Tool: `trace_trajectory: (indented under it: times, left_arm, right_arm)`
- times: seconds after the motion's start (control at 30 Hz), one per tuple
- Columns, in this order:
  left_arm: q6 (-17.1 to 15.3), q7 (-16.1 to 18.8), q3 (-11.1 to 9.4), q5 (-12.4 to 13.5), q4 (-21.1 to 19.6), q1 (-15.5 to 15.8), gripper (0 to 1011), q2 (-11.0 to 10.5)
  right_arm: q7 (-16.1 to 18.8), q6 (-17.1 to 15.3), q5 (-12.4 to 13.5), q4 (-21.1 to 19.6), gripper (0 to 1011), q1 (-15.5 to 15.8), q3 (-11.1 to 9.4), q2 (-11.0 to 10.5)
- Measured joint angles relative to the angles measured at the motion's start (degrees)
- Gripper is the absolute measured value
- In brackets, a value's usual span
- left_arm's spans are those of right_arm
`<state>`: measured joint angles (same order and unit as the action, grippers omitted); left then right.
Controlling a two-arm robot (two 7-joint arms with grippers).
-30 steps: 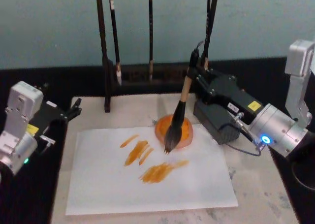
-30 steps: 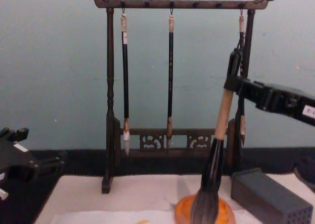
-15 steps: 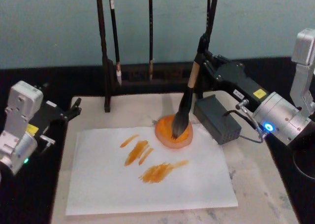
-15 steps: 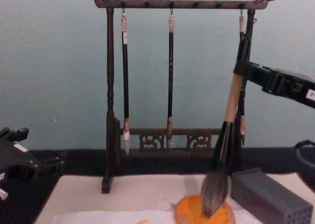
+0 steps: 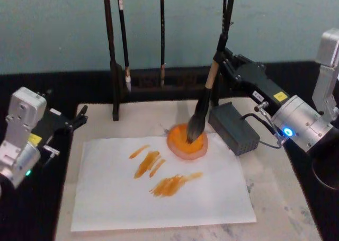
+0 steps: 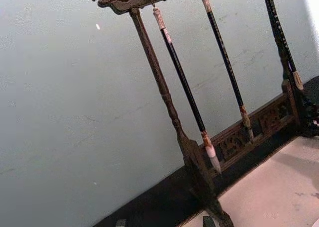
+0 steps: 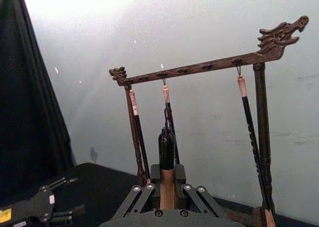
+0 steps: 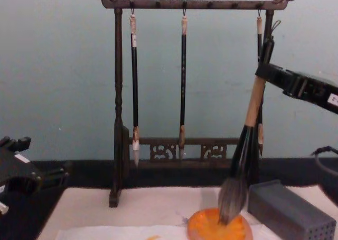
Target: Pick up the brush from the inkstone, write on the paper, then place the brush back to its original position.
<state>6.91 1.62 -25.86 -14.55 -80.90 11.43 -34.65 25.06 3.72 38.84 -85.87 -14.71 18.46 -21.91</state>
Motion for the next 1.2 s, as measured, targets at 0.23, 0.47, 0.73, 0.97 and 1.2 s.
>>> trace_trajectory:
  times: [0.23, 0.47, 0.73, 0.97, 1.2]
  left_arm:
    - [0.0, 0.0, 0.0, 0.0, 0.0, 0.0, 1001, 0.0]
    - [0.0, 0.0, 0.0, 0.0, 0.0, 0.0, 1001, 0.0]
    - [0.0, 0.0, 0.0, 0.0, 0.0, 0.0, 1001, 0.0]
    - [0.0, 0.0, 0.0, 0.0, 0.0, 0.0, 1001, 0.0]
    - [0.0, 0.0, 0.0, 0.0, 0.0, 0.0, 1001, 0.0]
  right_arm:
    - [-0.01, 0.02, 0.06, -0.01, 177, 0.0, 0.02, -0.01]
    - [0.03, -0.02, 0.09, -0.07, 177, 0.02, 0.09, -0.11]
    - [0.07, -0.06, 0.13, -0.11, 177, 0.06, 0.14, -0.14]
    - [0.11, -0.1, 0.13, -0.16, 177, 0.09, 0.17, -0.18]
    - [0.11, -0.1, 0.13, -0.16, 177, 0.09, 0.17, -0.21]
